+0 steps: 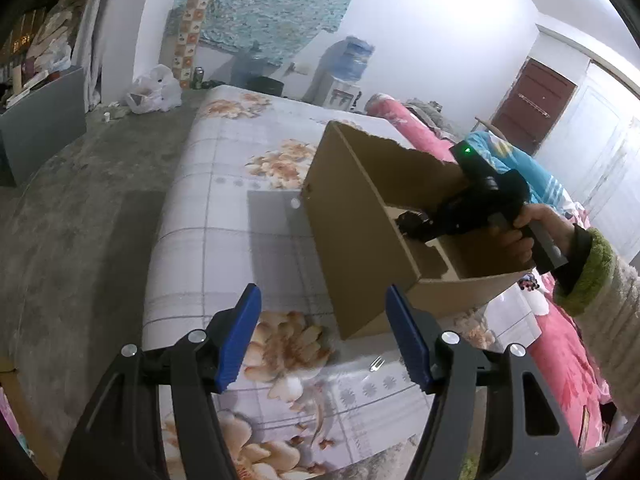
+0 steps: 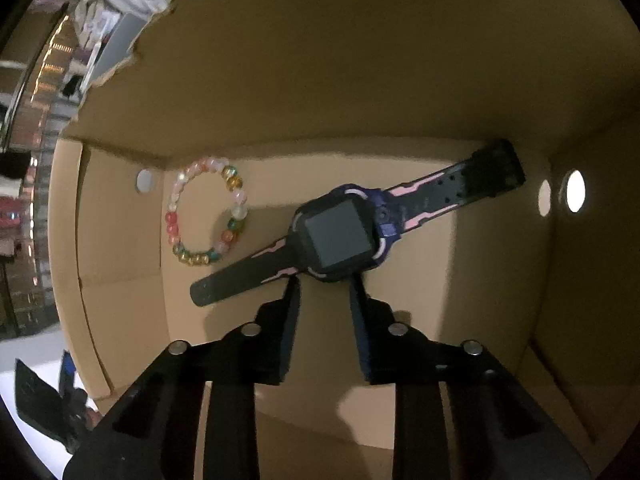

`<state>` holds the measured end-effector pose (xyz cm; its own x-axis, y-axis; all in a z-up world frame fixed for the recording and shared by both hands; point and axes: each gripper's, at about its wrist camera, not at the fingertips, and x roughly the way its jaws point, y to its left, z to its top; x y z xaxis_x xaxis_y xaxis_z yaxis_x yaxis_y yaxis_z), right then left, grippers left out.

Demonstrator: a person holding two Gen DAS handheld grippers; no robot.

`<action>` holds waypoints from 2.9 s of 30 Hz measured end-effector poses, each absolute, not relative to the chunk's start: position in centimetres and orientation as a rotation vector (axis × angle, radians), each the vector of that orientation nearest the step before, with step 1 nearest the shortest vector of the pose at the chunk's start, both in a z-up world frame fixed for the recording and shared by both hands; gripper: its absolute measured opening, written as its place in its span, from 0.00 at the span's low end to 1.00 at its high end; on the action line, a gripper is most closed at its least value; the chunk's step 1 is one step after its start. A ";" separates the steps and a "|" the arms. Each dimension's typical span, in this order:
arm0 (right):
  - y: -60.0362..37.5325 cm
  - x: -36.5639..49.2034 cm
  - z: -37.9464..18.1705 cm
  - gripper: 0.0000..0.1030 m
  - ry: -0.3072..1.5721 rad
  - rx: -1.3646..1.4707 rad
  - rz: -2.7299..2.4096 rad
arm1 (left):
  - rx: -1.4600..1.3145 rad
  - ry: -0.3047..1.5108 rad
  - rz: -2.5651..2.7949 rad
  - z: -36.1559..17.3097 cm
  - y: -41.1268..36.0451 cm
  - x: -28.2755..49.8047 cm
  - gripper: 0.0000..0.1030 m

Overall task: Organize jewelry
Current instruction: 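Withdraw the left tool from the box and move toward the pink bracelet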

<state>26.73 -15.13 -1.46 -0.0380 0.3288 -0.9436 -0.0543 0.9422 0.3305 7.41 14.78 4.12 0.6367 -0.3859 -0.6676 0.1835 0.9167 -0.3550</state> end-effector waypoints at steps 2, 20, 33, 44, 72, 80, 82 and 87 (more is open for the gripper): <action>-15.1 26.6 -1.5 0.19 1.578 0.230 0.303 | -0.260 0.818 -0.322 3.9 14.9 6.9 0.61; -18.6 10.3 15.4 0.54 0.936 0.093 0.313 | -0.157 0.737 -0.333 4.5 13.7 2.2 0.61; -22.8 -2.1 9.4 0.92 0.884 0.043 0.097 | 0.001 0.849 -0.437 0.4 6.0 0.7 0.61; -24.0 -1.9 4.0 0.92 0.895 0.107 -0.039 | 0.118 0.839 -0.472 -1.0 1.7 1.8 0.50; -22.8 7.1 4.7 0.37 0.949 0.303 0.276 | 0.033 0.757 -0.418 2.1 2.0 7.3 0.27; -23.0 6.5 5.0 0.37 0.947 0.284 0.274 | 0.041 0.757 -0.448 1.8 1.6 6.0 0.27; -22.9 6.4 4.8 0.37 0.953 0.277 0.271 | 0.040 0.762 -0.458 1.6 1.4 5.5 0.27; -22.7 6.0 4.6 0.37 0.960 0.268 0.267 | 0.040 0.759 -0.470 1.7 1.2 5.1 0.27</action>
